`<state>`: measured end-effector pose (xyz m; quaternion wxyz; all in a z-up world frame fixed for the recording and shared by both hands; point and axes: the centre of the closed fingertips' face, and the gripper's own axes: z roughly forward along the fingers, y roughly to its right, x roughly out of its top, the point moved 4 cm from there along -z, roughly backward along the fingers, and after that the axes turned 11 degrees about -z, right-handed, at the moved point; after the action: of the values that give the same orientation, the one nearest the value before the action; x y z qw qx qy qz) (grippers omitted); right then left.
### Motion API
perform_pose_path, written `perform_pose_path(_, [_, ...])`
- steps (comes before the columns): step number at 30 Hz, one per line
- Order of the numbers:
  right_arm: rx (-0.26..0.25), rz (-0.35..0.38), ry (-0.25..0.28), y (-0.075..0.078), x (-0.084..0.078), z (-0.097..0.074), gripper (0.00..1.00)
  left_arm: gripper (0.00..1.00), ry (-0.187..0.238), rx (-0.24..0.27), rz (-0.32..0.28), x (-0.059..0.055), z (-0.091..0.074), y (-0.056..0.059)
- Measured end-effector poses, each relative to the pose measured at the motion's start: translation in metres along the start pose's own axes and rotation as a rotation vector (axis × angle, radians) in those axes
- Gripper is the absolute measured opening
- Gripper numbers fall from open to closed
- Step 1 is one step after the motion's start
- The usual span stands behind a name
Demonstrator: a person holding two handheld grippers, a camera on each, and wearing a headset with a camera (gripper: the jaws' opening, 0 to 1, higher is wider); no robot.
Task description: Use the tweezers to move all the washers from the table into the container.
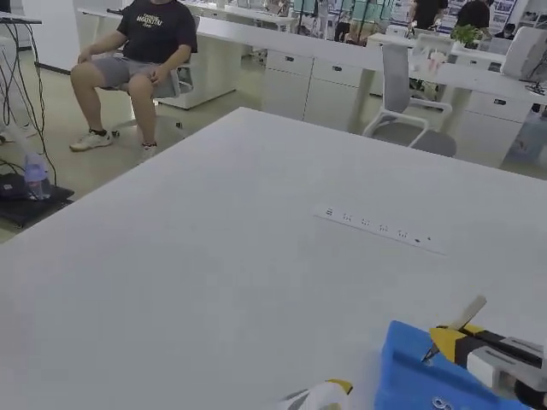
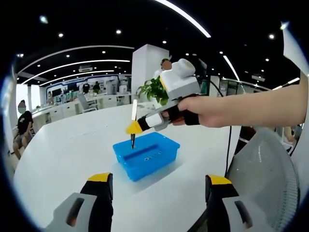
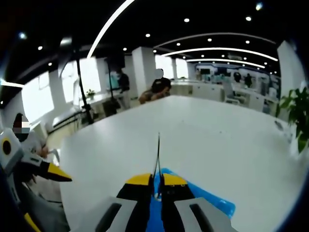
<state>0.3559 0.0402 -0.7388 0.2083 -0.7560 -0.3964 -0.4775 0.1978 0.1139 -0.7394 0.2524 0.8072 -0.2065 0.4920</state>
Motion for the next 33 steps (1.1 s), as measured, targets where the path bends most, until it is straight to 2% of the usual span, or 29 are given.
perform_pose_path(11, [-0.001,0.022,-0.038,0.006,-0.019,0.006,0.04,0.78,-0.006,-0.009,0.002,-0.001,0.000,0.001])
perform_pose_path(21, [0.002,0.033,-0.055,0.000,-0.026,0.010,0.04,0.77,-0.018,-0.024,0.001,-0.003,0.001,0.003])
perform_pose_path(28, [0.002,0.039,-0.063,-0.002,-0.033,0.012,0.04,0.75,-0.014,-0.036,-0.019,-0.002,0.001,0.004])
perform_pose_path(30, [-0.005,0.046,-0.060,-0.004,-0.034,0.012,0.04,0.74,0.005,-0.042,-0.037,0.000,0.000,0.004])
perform_pose_path(33, [-0.008,0.053,-0.056,-0.006,-0.035,0.011,0.04,0.74,0.000,-0.046,-0.056,-0.001,0.001,0.004])
